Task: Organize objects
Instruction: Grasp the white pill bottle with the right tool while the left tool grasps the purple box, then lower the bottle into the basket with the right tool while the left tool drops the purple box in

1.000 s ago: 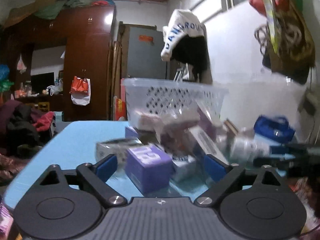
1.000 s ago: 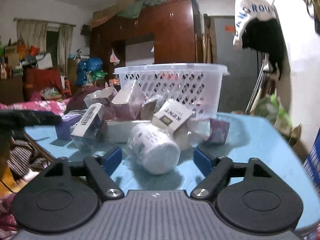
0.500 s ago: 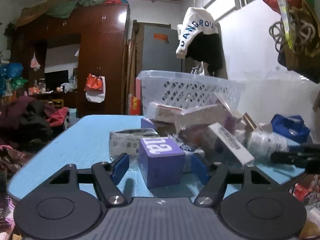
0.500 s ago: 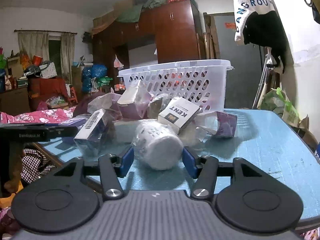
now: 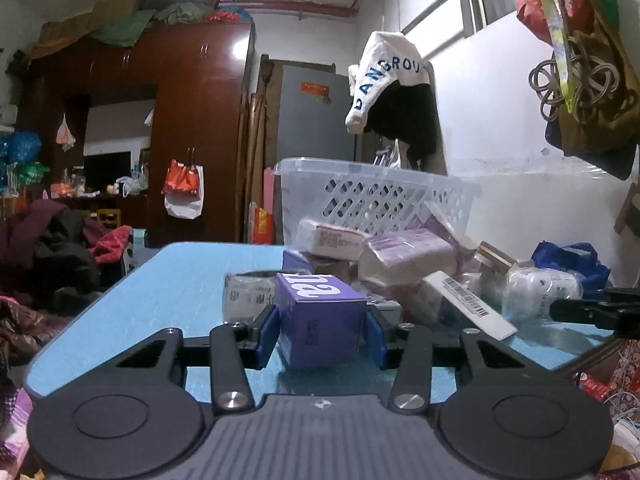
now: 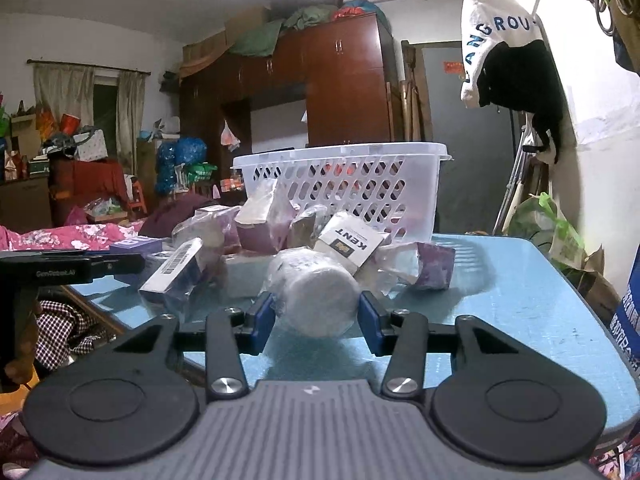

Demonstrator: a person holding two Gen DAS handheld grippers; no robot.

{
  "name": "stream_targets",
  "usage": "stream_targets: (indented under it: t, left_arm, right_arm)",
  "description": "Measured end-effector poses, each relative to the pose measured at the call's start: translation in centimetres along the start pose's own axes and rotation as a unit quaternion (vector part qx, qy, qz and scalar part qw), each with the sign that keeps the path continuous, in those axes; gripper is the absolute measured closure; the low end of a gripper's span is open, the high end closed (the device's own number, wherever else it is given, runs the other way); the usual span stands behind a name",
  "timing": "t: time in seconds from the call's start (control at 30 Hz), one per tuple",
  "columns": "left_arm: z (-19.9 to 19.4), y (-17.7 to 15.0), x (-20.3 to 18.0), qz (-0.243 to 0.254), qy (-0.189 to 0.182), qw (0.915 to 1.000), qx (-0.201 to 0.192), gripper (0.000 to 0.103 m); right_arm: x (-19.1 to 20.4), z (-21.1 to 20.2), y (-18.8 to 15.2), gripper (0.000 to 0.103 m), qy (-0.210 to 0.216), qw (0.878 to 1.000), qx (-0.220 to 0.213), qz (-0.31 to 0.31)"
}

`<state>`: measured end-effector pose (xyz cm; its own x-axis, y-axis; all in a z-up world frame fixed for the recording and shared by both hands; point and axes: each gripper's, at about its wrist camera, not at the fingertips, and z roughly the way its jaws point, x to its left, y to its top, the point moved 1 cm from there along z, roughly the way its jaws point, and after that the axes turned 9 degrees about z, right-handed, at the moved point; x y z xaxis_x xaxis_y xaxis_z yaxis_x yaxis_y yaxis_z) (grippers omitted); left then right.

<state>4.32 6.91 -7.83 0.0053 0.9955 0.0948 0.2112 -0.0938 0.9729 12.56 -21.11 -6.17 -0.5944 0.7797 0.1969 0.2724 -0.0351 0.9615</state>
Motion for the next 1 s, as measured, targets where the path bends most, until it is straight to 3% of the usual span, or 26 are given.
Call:
stream_targets:
  t: [0.13, 0.27, 0.63, 0.7, 0.77, 0.83, 1.0]
  left_arm:
    - [0.2, -0.5, 0.2, 0.001, 0.005, 1.0000, 0.005, 0.051]
    - [0.0, -0.9, 0.6, 0.001, 0.020, 0.9998, 0.005, 0.027]
    - [-0.2, -1.1, 1.4, 0.001, 0.032, 0.9995, 0.007, 0.023]
    - [0.0, -1.1, 0.9, 0.010, 0.026, 0.9996, 0.008, 0.029]
    - [0.2, -1.1, 0.2, 0.024, 0.022, 0.9994, 0.011, 0.059]
    - [0.1, -1.4, -0.1, 0.027, 0.021, 0.9994, 0.009, 0.059]
    - [-1.0, -0.9, -0.2, 0.029, 0.020, 0.9992, -0.018, 0.059]
  right_arm:
    - [0.2, 0.5, -0.2, 0.053, 0.006, 1.000, 0.013, -0.002]
    - [0.4, 0.7, -0.3, 0.051, 0.010, 1.000, 0.017, -0.008]
    - [0.3, 1.0, -0.3, 0.049, 0.013, 1.000, 0.018, -0.008]
    - [0.3, 1.0, -0.3, 0.049, 0.014, 1.000, 0.020, -0.008]
    - [0.4, 1.0, -0.4, 0.048, 0.013, 1.000, 0.020, -0.008]
    - [0.4, 1.0, -0.4, 0.053, 0.011, 1.000, 0.019, -0.008]
    - [0.9, 0.2, -0.2, 0.055, 0.002, 1.000, 0.006, -0.025]
